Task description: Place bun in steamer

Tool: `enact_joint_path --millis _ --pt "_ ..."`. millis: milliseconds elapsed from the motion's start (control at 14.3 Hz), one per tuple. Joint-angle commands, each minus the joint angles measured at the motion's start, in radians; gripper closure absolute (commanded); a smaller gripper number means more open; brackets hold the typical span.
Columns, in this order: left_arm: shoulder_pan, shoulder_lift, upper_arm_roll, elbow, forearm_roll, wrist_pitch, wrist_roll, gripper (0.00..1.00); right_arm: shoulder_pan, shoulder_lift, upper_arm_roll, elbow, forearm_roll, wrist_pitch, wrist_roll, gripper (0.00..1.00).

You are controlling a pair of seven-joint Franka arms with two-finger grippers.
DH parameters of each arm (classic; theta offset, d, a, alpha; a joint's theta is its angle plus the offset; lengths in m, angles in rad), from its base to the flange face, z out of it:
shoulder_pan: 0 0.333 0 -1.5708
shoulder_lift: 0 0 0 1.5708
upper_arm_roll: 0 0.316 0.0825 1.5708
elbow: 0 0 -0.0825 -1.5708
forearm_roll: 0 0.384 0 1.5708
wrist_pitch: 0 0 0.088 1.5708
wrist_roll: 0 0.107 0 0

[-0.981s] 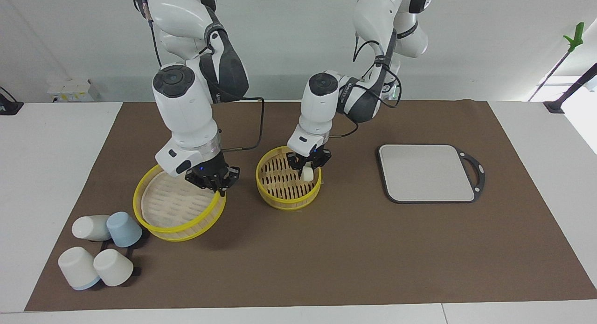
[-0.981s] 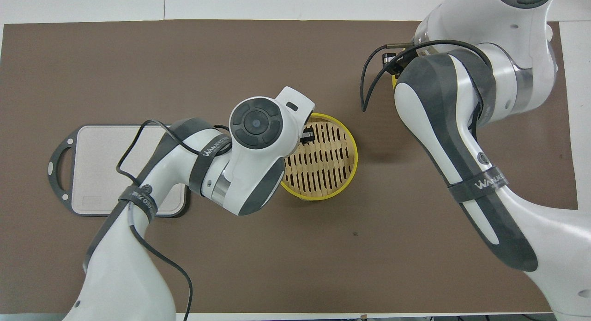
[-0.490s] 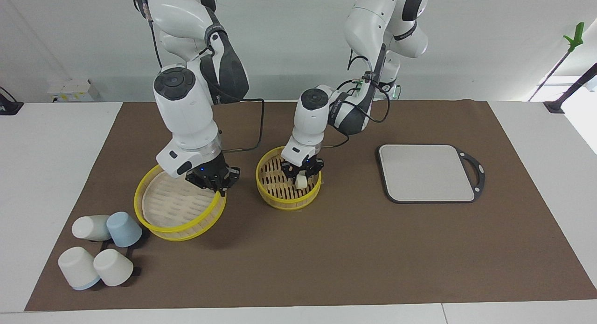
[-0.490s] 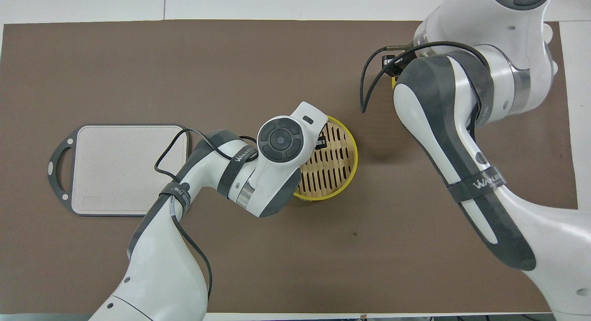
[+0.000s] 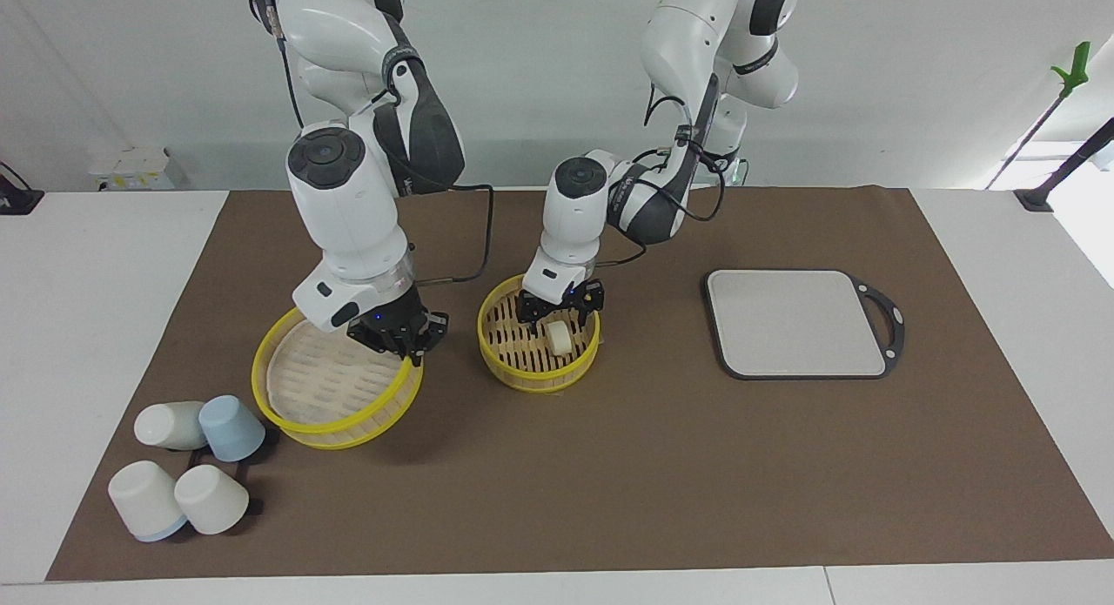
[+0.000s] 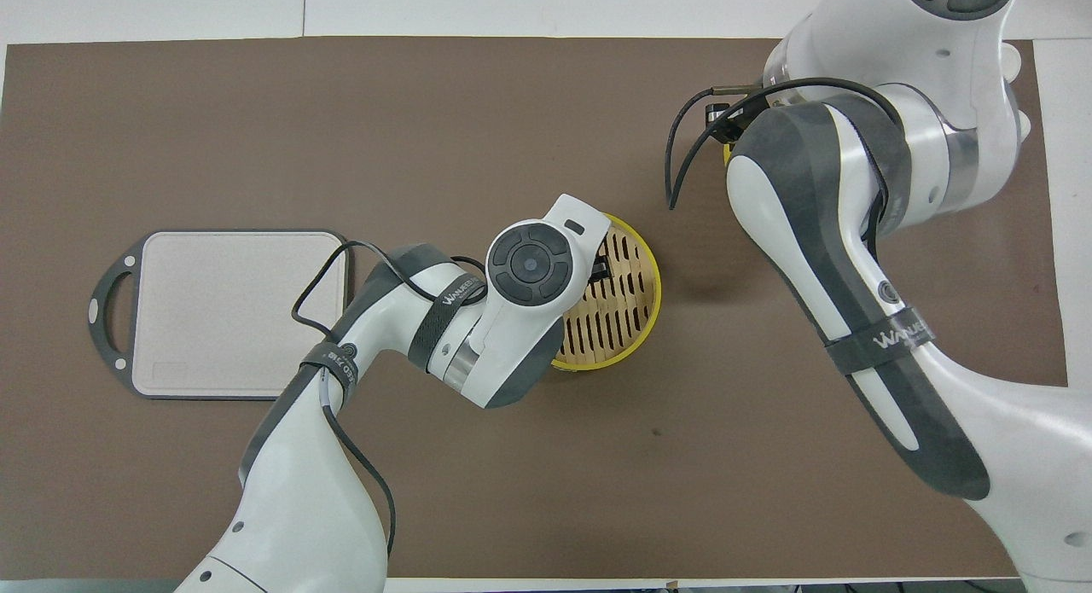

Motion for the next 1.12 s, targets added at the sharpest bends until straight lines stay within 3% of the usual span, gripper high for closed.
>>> enact_joint_path --millis 0,280,490,701,1051 --pt "0.079 -0.143 0.004 -0.022 -0.011 -0.148 0.04 0.0 0.002 -0.036 0.006 -0.042 0.03 0.011 0.024 1.0" --pt "0.2 -0.244 0.012 -0.019 -0.011 -0.296 0.153 0.0 0.106 -0.048 0.008 -0.071 0.022 0.02 0.191 1.0" --pt "0.362 -0.318 0.012 -0.015 -0.011 -0.433 0.395 0.0 0.23 -0.045 0.004 -0.075 0.001 0.025 0.364 1.0" --pt "0.522 -0.368 0.015 -0.007 -0.011 -0.531 0.645 0.0 0.375 0.017 0.006 -0.065 -0.093 0.057 0.565 1.0" --pt "0.672 -0.404 0.016 0.004 0.042 -0.601 0.92 0.0 0.438 0.064 0.006 -0.063 -0.101 0.123 0.644 1.0"
